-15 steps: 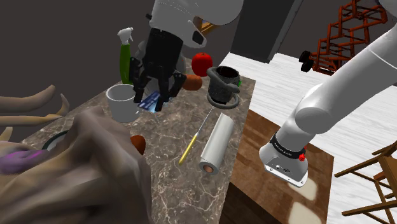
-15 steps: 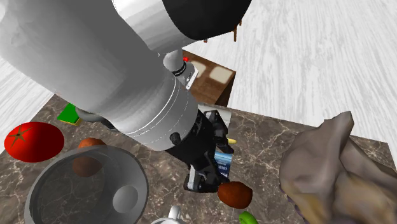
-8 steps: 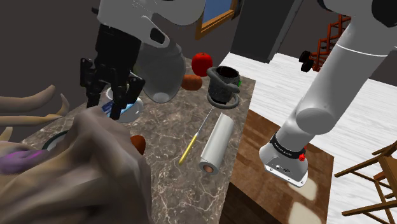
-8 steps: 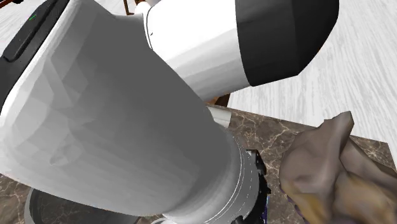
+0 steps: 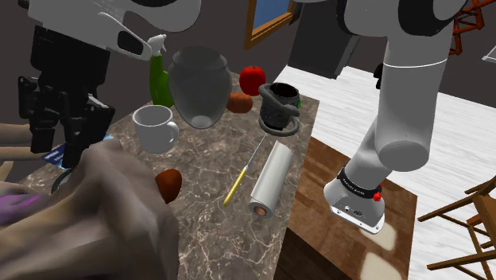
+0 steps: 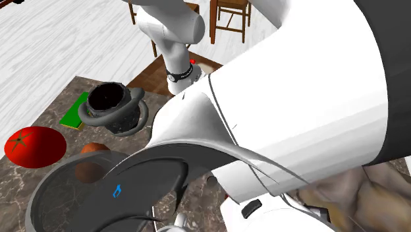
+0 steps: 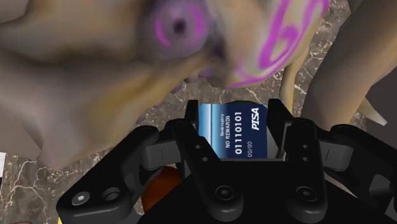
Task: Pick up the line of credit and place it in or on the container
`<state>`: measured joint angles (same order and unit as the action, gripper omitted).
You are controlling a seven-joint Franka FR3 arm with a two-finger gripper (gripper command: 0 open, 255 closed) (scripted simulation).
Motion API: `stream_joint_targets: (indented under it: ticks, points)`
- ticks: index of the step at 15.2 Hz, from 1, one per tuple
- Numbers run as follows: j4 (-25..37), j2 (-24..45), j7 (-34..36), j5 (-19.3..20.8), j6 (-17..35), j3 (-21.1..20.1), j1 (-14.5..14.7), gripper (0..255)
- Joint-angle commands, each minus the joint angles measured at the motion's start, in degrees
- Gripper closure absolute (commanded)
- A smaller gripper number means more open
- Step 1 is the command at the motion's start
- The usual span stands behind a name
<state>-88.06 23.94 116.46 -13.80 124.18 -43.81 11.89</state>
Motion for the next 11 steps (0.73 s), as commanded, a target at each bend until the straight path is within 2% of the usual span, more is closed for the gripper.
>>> stream_joint_targets:
  ticks: [1, 11]
  points:
    - [-0.45, 1.36, 0.07, 0.71, 1.78, 0.61, 0.56, 255]
    - [-5.48, 3.23, -2.55, 0.16, 8.06, 1.66, 1.11, 255]
